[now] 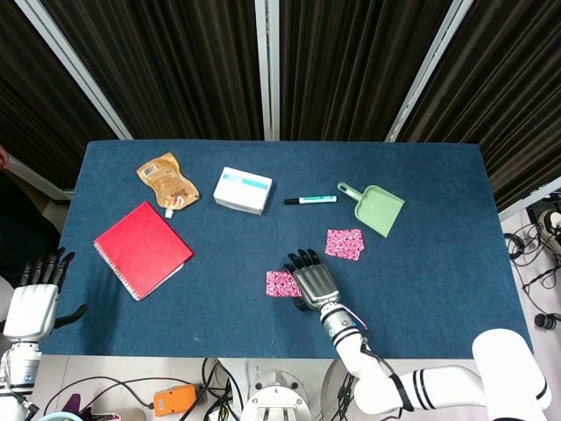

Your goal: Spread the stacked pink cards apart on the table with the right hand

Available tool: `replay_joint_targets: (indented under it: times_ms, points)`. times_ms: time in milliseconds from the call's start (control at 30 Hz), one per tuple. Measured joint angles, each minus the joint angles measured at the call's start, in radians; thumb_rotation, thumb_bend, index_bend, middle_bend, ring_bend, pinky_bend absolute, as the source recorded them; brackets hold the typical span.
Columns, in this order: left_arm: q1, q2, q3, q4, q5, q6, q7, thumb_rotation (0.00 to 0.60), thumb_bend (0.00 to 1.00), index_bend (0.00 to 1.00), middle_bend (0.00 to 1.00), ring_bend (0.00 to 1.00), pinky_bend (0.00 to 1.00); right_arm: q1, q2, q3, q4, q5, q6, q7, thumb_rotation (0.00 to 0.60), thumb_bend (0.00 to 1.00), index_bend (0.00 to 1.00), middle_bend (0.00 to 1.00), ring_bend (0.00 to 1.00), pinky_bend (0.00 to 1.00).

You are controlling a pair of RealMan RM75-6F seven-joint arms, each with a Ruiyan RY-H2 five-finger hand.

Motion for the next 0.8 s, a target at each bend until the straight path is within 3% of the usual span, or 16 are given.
replay_joint_targets:
  times_ms: [800]
  points:
    - [0.0, 0.0, -0.003, 0.007, -0.004, -0.002, -0.001, 0.6, 0.13, 0.07, 0.0, 0.0, 0.0, 0.039, -0.032, 0.045, 0.015, 0.1, -0.009, -0.045, 0.6, 0.48, 0.33, 0.16, 0.0, 0.01]
